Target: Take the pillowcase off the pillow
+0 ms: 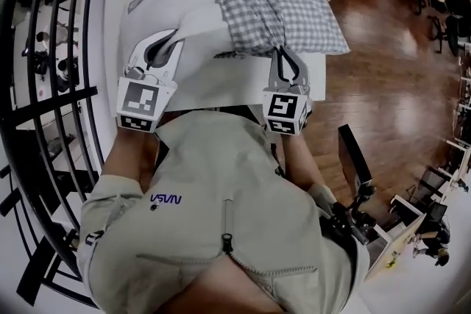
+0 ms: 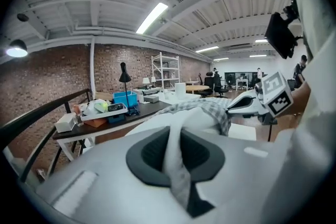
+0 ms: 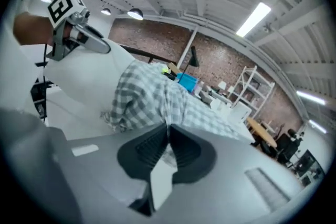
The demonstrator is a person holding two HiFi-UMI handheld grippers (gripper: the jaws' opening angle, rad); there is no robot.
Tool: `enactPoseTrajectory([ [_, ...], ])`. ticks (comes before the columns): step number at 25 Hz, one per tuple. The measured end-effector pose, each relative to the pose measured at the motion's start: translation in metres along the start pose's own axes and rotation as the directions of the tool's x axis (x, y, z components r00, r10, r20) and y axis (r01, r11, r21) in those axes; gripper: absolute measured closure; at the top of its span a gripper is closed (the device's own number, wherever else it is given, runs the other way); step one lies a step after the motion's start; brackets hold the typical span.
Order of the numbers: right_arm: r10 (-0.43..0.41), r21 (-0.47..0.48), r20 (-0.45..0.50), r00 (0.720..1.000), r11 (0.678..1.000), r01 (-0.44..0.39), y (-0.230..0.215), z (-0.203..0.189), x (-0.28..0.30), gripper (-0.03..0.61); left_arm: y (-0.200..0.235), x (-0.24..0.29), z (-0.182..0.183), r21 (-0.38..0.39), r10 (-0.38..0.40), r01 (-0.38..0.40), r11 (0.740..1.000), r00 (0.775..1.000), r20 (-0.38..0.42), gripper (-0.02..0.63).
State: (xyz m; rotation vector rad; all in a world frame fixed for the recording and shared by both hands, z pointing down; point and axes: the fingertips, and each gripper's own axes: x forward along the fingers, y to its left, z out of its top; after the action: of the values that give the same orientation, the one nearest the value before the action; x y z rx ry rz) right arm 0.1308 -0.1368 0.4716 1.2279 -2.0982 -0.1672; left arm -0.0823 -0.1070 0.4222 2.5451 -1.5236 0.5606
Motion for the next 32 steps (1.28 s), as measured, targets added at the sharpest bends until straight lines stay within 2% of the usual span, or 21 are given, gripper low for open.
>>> enactPoseTrajectory([
  [2, -0.036, -0.006, -0.031, 0.999, 0.999, 0.036, -0.025, -0.008, 0.004, 0.557, 0.009, -0.009, -0.006, -0.046, 0.012, -0.012, 0.999, 1.000, -0.004, 0.585],
  [4, -0.029, 0.024, -0.075, 0.997, 0.999, 0.031, -0.035, -0.028, 0.011, 0.557, 0.007, -0.013, -0.024, -0.090, 0.003, -0.006, 0.996, 0.999, -0.032, 0.584],
  [6, 0.012, 0.085, -0.144, 0.990, 0.996, 0.000, -0.030, -0.058, 0.018, 0.557, -0.006, -0.013, -0.051, -0.142, -0.024, 0.013, 0.990, 0.997, -0.076, 0.584],
  [9, 0.090, 0.191, -0.247, 0.965, 0.981, -0.043, -0.009, -0.104, 0.022, 0.557, -0.032, -0.009, -0.099, -0.232, -0.068, 0.034, 0.972, 0.988, -0.139, 0.584],
  [11, 0.134, 0.249, -0.286, 0.949, 0.967, -0.062, 0.002, -0.123, 0.021, 0.557, -0.045, -0.006, -0.122, -0.275, -0.087, 0.040, 0.961, 0.983, -0.162, 0.584],
  [13, 0.169, 0.283, -0.298, 0.940, 0.956, -0.082, 0.009, -0.132, 0.020, 0.555, -0.055, -0.002, -0.130, -0.299, -0.113, 0.062, 0.952, 0.981, -0.159, 0.582],
  [15, 0.203, 0.307, -0.273, 0.940, 0.945, -0.115, 0.009, -0.131, 0.017, 0.551, -0.066, 0.000, -0.119, -0.308, -0.173, 0.131, 0.942, 0.979, -0.112, 0.552],
  [18, 0.264, 0.357, -0.168, 0.950, 0.914, -0.191, 0.004, -0.110, 0.002, 0.503, -0.084, -0.007, -0.083, -0.274, -0.279, 0.260, 0.926, 0.960, -0.033, 0.452],
  [20, 0.289, 0.373, -0.086, 0.953, 0.897, -0.238, 0.001, -0.087, -0.012, 0.483, -0.088, -0.013, -0.060, -0.226, -0.316, 0.304, 0.925, 0.949, -0.018, 0.431],
  [24, 0.298, 0.324, 0.082, 0.951, 0.894, -0.308, -0.011, -0.023, -0.030, 0.483, -0.082, -0.015, -0.016, -0.184, -0.348, 0.352, 0.918, 0.936, 0.057, 0.429],
  [26, 0.295, 0.290, 0.158, 0.942, 0.899, -0.329, -0.018, 0.009, -0.028, 0.483, -0.064, -0.011, 0.004, -0.162, -0.298, 0.310, 0.937, 0.950, 0.094, 0.433],
  [29, 0.307, 0.224, 0.230, 0.923, 0.907, -0.357, -0.021, 0.050, -0.009, 0.483, -0.016, 0.011, 0.019, -0.132, -0.125, 0.139, 0.981, 0.986, 0.105, 0.434],
  [32, 0.343, 0.130, 0.255, 0.904, 0.914, -0.384, -0.017, 0.086, 0.020, 0.451, 0.030, 0.045, 0.027, -0.139, 0.031, -0.018, 0.990, 0.995, 0.095, 0.434],
])
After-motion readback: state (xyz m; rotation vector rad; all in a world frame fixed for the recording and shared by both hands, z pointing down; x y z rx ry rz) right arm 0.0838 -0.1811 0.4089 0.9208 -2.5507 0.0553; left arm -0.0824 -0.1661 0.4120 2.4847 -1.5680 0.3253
